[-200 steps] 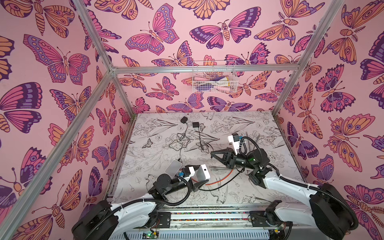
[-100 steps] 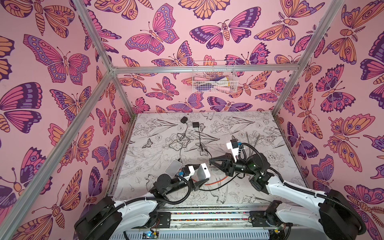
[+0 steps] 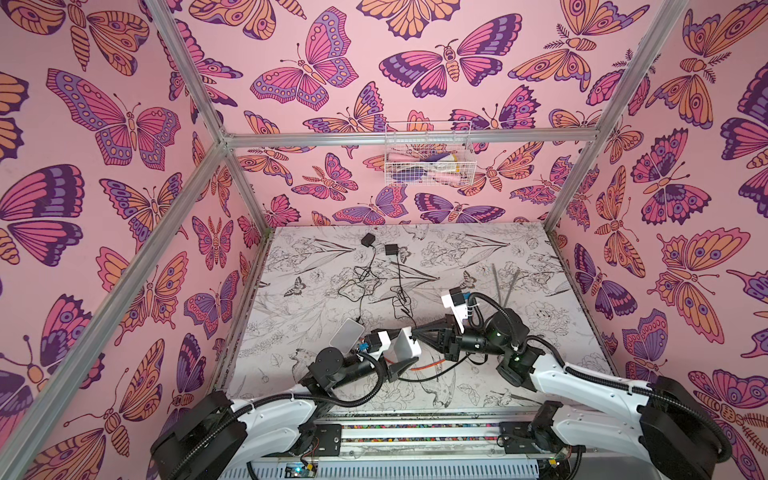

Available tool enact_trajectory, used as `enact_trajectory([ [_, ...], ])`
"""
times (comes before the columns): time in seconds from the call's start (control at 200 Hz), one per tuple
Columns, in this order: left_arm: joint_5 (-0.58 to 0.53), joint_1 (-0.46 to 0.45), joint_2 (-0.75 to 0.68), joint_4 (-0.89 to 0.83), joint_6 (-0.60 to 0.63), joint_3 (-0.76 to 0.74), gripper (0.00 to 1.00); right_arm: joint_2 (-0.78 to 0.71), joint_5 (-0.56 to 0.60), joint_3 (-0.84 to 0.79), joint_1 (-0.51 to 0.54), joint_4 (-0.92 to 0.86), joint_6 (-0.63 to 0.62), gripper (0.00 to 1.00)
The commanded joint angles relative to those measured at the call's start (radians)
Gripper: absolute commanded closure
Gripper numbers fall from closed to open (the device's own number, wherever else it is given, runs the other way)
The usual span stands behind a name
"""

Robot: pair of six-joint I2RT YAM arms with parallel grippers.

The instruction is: Insert the plug into the switch port

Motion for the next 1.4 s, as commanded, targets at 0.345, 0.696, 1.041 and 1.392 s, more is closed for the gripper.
enact_trajectory([
  [0.345, 0.004, -0.007, -0.037, 0.034, -0.011, 0.011, 1.00, 0.044, 0.075, 0.039, 0.009, 0.004, -0.031, 1.00],
  [0.696, -0.010, -0.007, -0.051, 0.024, -0.031, 0.008, 1.00, 0.062, 0.094, 0.029, 0.024, 0.004, -0.044, 1.00],
  [1.041, -0.035, -0.007, -0.077, 0.003, -0.052, 0.008, 1.00, 0.080, 0.131, 0.015, 0.057, -0.023, -0.079, 1.00],
  [1.392, -0.068, -0.007, -0.135, -0.023, -0.040, -0.009, 1.00, 0.052, 0.156, 0.006, 0.059, -0.067, -0.104, 1.00],
])
